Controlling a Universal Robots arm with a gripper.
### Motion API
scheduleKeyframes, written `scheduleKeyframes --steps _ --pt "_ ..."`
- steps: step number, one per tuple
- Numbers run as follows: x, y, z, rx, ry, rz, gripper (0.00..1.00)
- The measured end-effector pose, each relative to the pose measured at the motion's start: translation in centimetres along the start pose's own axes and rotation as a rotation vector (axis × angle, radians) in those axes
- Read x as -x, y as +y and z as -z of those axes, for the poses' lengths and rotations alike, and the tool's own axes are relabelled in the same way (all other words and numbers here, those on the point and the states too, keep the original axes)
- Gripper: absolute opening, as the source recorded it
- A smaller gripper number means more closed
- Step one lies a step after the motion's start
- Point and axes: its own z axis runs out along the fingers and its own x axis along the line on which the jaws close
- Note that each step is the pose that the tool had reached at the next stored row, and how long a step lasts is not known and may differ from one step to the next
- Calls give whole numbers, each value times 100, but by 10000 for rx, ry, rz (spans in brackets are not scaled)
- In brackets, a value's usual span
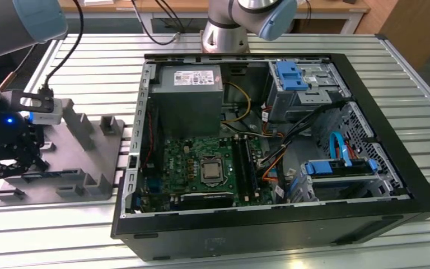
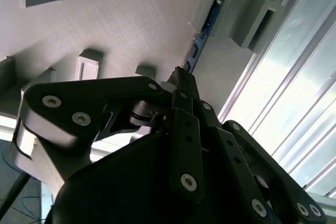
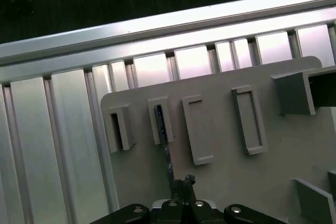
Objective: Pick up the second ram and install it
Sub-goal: 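Pick up the second ram and move it above second insertion slot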
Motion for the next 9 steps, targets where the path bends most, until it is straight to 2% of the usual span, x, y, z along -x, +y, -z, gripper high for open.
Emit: scheduleKeyframes --steps 9 --pt "0 0 -9 21 13 1635 10"
